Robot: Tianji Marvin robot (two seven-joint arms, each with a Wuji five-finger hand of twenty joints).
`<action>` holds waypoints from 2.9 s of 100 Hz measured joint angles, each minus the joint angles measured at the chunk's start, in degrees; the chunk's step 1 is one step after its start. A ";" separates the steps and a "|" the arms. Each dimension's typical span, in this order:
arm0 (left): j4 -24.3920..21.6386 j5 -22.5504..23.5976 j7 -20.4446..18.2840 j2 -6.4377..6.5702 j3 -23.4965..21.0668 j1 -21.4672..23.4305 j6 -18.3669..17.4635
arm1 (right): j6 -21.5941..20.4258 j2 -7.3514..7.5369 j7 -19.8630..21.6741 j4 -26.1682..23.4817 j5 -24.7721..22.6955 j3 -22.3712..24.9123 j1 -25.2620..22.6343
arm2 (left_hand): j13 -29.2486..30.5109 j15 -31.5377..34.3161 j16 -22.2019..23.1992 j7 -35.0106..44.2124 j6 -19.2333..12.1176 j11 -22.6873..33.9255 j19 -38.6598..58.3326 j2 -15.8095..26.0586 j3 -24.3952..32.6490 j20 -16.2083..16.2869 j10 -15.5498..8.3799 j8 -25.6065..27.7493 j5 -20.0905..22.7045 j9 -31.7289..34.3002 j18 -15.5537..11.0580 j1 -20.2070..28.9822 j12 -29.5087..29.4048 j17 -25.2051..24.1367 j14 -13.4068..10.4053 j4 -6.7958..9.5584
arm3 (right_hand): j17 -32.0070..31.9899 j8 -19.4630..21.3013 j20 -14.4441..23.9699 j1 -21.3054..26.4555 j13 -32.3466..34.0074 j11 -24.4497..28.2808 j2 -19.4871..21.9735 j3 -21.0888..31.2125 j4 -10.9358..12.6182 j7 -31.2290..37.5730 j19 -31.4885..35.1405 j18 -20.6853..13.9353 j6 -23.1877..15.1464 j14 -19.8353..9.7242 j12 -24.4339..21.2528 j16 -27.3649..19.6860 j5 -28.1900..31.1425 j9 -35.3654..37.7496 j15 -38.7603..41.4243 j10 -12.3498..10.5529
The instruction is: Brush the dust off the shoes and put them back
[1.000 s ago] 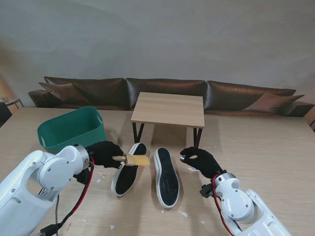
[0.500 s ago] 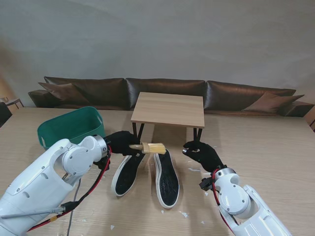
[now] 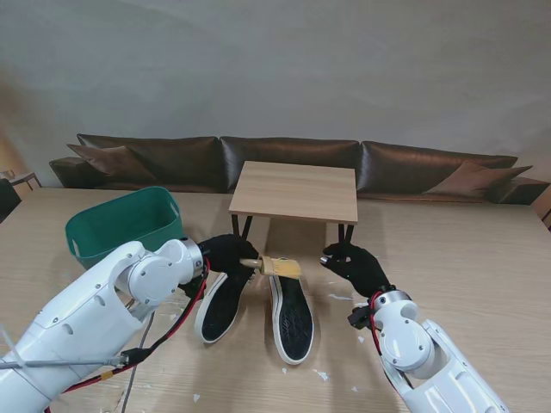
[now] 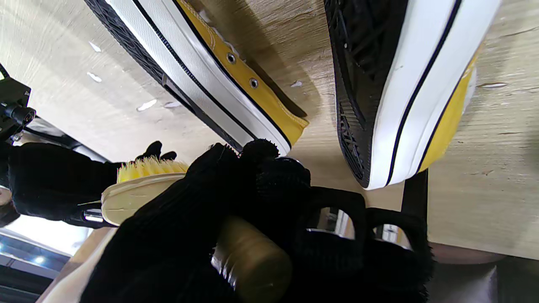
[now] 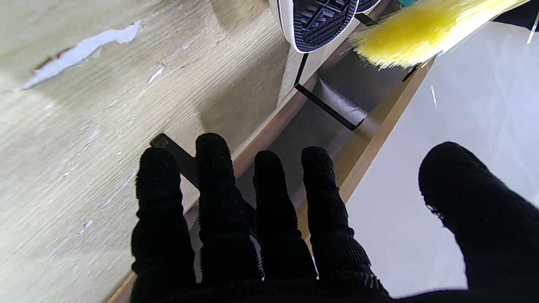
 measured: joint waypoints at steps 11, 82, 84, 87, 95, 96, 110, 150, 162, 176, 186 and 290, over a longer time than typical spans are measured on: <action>0.95 -0.66 -0.31 -0.03 1.46 -1.18 0.34 | 0.00 0.00 0.13 -0.02 0.05 0.05 -0.03 | 0.00 0.00 0.00 -0.05 0.00 0.00 0.00 0.00 0.00 0.00 0.00 0.00 0.00 0.00 0.00 0.00 0.01 0.00 0.00 0.00 | 0.00 0.00 0.00 0.00 0.00 0.00 0.00 0.00 0.00 0.00 0.00 0.00 0.00 0.02 0.00 0.00 0.00 0.00 0.00 0.01; 3.92 -1.65 -2.83 -0.22 5.49 -4.20 2.75 | 0.00 0.03 0.64 -0.02 0.28 -0.06 -0.06 | 0.00 0.00 0.00 -0.19 0.00 0.00 0.00 0.00 -0.04 0.00 0.00 0.00 0.00 0.00 0.00 0.00 0.01 -0.01 0.00 0.02 | 0.00 -0.01 0.00 0.00 0.00 0.00 0.00 0.00 0.00 0.00 0.00 0.00 0.03 0.12 -0.01 0.00 0.00 0.00 0.00 0.07; 3.89 -1.74 -2.98 -0.21 5.50 -4.19 2.78 | 0.00 0.03 0.68 -0.02 0.29 -0.06 -0.06 | 0.00 0.00 0.00 -0.20 0.00 0.00 0.00 0.00 -0.04 0.00 0.00 0.00 0.00 0.00 0.00 0.00 0.01 -0.01 0.00 0.02 | 0.00 -0.02 0.00 0.00 0.00 0.00 0.00 0.00 0.00 0.00 0.00 0.00 0.04 0.12 -0.01 0.00 0.00 0.00 0.00 0.07; 3.84 -1.85 -3.15 -0.19 5.50 -4.15 2.80 | 0.00 0.04 0.72 -0.02 0.30 -0.07 -0.06 | 0.00 0.00 0.00 -0.20 0.00 0.00 0.00 0.00 -0.04 0.00 0.00 0.00 0.00 0.00 0.00 0.00 0.01 -0.01 0.00 0.02 | 0.00 -0.02 0.00 0.00 0.00 0.00 0.00 0.00 0.00 0.00 0.00 0.00 0.04 0.12 -0.01 0.00 0.00 0.00 0.00 0.08; 3.71 -2.07 -3.38 -0.15 5.47 -3.94 2.78 | 0.00 0.05 0.81 -0.02 0.31 -0.11 -0.06 | 0.00 0.00 0.00 -0.20 0.00 0.00 0.00 0.00 -0.04 0.00 0.00 0.00 0.00 0.00 0.00 0.00 0.01 -0.01 0.00 0.02 | 0.00 -0.02 0.00 0.00 0.00 0.00 0.00 0.00 0.00 0.00 0.00 0.00 0.04 0.12 -0.01 0.00 0.00 0.00 0.00 0.09; 3.70 -2.09 -3.40 -0.15 5.45 -3.90 2.77 | 0.00 0.05 0.81 -0.02 0.31 -0.11 -0.06 | 0.00 0.00 0.00 -0.20 0.00 0.00 0.00 0.00 -0.04 0.00 0.00 0.00 0.00 0.00 0.00 0.00 0.01 -0.01 0.00 0.02 | 0.00 -0.02 0.00 0.00 0.00 0.00 0.00 0.00 0.00 0.00 0.00 0.00 0.04 0.12 -0.01 0.00 0.00 0.00 0.00 0.09; 3.10 -2.28 -3.81 -0.02 5.18 -3.26 2.62 | 0.00 0.06 0.91 0.01 0.35 -0.19 -0.06 | 0.00 0.00 0.00 -0.20 0.00 0.00 0.00 0.00 -0.05 0.00 0.00 0.00 0.00 0.00 0.00 0.00 0.01 -0.01 0.00 0.03 | 0.00 -0.02 0.00 0.00 0.00 0.00 0.00 0.00 0.00 0.01 0.00 0.00 0.04 0.12 -0.01 0.00 0.00 0.00 0.00 0.10; 0.35 -3.41 -6.92 0.74 5.46 -2.74 2.64 | 0.13 0.06 0.96 0.08 0.47 -0.27 -0.05 | 0.00 0.00 0.00 -0.21 0.00 0.00 0.00 0.02 -0.08 0.00 0.00 0.00 0.00 0.00 0.00 0.01 0.01 -0.01 0.00 0.06 | 0.00 -0.03 0.00 0.00 0.00 0.00 0.00 0.00 0.00 0.01 0.00 0.00 0.09 0.12 -0.01 0.00 0.00 0.00 0.00 0.14; -1.43 -3.30 -7.92 1.03 4.90 -1.85 2.99 | 0.20 0.05 1.01 0.09 0.61 -0.27 -0.04 | 0.00 0.00 0.00 -0.22 0.00 0.00 0.00 0.45 -0.63 0.00 0.00 0.00 0.00 0.00 0.00 0.01 0.01 -0.01 0.00 1.20 | 0.00 -0.03 0.00 0.00 0.00 0.00 0.00 0.00 0.00 0.01 0.00 0.00 0.14 0.12 -0.01 0.00 0.00 0.00 0.00 0.17; -3.25 -3.08 -8.83 1.29 4.17 -0.55 3.79 | 0.29 0.06 1.13 0.09 0.66 -0.27 -0.04 | 0.00 0.00 0.00 -0.22 0.00 0.00 0.00 0.46 -0.63 0.00 0.00 0.00 0.00 0.00 0.00 0.01 0.01 -0.01 0.00 1.20 | 0.00 -0.03 0.00 0.00 0.00 0.00 0.00 0.00 0.00 0.01 0.00 0.00 0.15 0.13 -0.01 0.00 0.00 0.00 0.00 0.19; -4.41 -2.98 -9.79 1.56 3.88 0.17 4.38 | 0.31 0.06 1.15 0.10 0.66 -0.28 -0.04 | 0.00 0.00 0.00 -0.22 0.00 -0.02 0.00 0.46 -0.63 0.00 0.00 0.00 0.00 0.00 0.00 0.01 0.01 -0.01 0.00 1.20 | 0.00 -0.03 0.00 0.00 0.00 0.00 0.00 0.00 0.00 0.01 0.00 0.00 0.15 0.13 -0.01 0.00 0.00 0.00 0.00 0.19; -11.44 -1.04 -9.73 2.04 -3.41 6.03 4.08 | 0.46 0.03 1.16 0.66 0.87 -0.77 0.18 | 0.00 0.00 0.00 -0.24 0.09 -0.59 0.00 0.48 -1.31 0.00 0.00 0.00 -0.03 0.00 0.00 0.64 0.02 -0.02 0.00 1.20 | 0.00 -0.04 0.00 0.00 0.00 0.00 0.00 0.00 0.00 0.01 0.00 0.00 0.17 0.14 -0.01 0.00 0.00 0.00 0.00 0.23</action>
